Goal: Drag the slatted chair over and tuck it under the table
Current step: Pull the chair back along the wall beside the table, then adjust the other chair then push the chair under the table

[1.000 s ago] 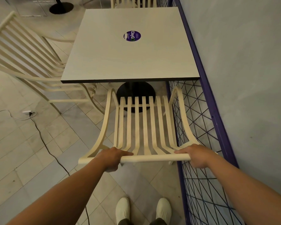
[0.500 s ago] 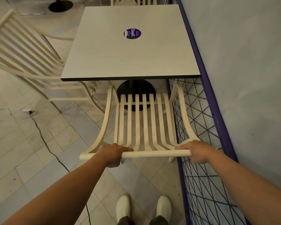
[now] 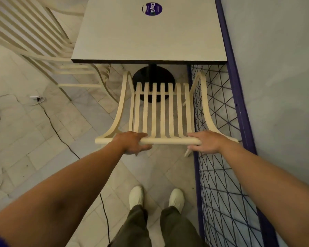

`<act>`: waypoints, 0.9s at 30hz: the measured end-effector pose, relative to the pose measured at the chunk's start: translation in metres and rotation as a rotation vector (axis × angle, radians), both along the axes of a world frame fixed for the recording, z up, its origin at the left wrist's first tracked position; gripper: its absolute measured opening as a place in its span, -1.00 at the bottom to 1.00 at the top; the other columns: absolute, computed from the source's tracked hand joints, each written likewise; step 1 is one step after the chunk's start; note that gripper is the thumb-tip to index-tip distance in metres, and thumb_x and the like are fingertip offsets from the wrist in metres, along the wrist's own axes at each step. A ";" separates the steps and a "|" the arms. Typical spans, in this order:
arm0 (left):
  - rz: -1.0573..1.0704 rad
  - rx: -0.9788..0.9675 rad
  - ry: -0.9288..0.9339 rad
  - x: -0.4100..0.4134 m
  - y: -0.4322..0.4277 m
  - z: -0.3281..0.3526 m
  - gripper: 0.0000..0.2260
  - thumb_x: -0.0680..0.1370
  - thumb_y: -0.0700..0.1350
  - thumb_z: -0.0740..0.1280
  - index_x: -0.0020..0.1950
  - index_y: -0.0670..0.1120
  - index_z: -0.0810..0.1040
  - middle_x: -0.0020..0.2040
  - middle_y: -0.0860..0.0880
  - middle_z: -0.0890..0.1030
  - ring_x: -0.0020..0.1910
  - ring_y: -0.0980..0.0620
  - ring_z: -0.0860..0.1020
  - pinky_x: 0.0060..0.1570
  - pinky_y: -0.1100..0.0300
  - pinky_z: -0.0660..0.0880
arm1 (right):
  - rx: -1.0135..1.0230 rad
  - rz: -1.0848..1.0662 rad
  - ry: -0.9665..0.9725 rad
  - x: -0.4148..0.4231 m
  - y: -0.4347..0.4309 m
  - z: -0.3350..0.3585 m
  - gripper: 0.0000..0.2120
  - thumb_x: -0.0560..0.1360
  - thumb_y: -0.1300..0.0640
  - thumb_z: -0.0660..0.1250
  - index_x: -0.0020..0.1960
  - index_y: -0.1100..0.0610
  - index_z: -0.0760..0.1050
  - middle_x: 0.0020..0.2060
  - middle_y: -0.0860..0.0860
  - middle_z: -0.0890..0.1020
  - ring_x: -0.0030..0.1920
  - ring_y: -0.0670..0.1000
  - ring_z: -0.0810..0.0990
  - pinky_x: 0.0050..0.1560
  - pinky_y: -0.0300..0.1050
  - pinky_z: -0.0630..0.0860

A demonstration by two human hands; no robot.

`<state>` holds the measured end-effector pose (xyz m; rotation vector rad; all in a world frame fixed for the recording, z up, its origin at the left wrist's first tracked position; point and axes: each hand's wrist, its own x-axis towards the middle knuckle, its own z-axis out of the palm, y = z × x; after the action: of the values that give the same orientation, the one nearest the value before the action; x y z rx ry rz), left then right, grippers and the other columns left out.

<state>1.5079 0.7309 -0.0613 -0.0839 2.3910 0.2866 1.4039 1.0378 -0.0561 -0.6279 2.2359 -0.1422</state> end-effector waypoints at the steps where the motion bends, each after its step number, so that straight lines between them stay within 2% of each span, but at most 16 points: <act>1: 0.003 0.002 0.014 0.001 0.001 0.001 -0.32 0.51 0.47 0.11 0.57 0.20 0.21 0.42 -0.03 0.48 0.33 -0.12 0.47 0.33 -0.17 0.40 | -0.012 -0.013 0.000 0.002 -0.005 0.002 -0.35 0.49 -0.34 0.28 0.52 -0.21 0.24 0.28 -0.03 0.53 0.03 -0.04 0.53 0.07 -0.06 0.48; 5: 0.079 0.045 0.060 0.016 -0.001 0.020 -0.34 0.54 0.41 0.15 0.58 0.16 0.22 0.48 -0.01 0.43 0.40 -0.10 0.42 0.39 -0.12 0.35 | -0.008 0.075 -0.017 0.007 -0.039 0.013 -0.32 0.49 -0.43 0.15 0.54 -0.21 0.19 0.42 0.03 0.43 0.26 0.09 0.48 0.24 0.03 0.45; 9: 0.175 0.082 0.117 0.034 -0.022 0.040 -0.34 0.56 0.39 0.16 0.59 0.12 0.21 0.54 -0.01 0.35 0.49 -0.11 0.32 0.45 -0.14 0.28 | -0.045 0.161 -0.028 0.010 -0.083 0.027 -0.32 0.53 -0.40 0.11 0.57 -0.14 0.16 0.51 0.06 0.33 0.46 0.14 0.32 0.39 0.06 0.32; 18: 0.274 0.065 0.171 0.054 -0.126 0.063 -0.33 0.57 0.39 0.12 0.61 0.11 0.18 0.56 0.00 0.32 0.51 -0.08 0.29 0.45 -0.09 0.27 | -0.091 0.256 0.024 0.003 -0.227 0.059 -0.36 0.57 -0.35 0.09 0.56 -0.10 0.19 0.52 0.02 0.32 0.49 0.11 0.30 0.40 0.07 0.31; 27: 0.328 0.048 0.151 0.088 -0.320 0.076 -0.35 0.58 0.38 0.12 0.61 0.11 0.19 0.57 -0.02 0.31 0.52 -0.07 0.27 0.41 -0.03 0.28 | -0.081 0.354 0.053 0.021 -0.450 0.070 -0.38 0.61 -0.29 0.10 0.58 -0.04 0.17 0.53 0.04 0.30 0.51 0.10 0.26 0.42 -0.02 0.23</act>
<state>1.5961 0.4110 0.0151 -0.4490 2.5124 0.5197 1.4253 0.5879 0.0142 -1.0702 2.1382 -0.0366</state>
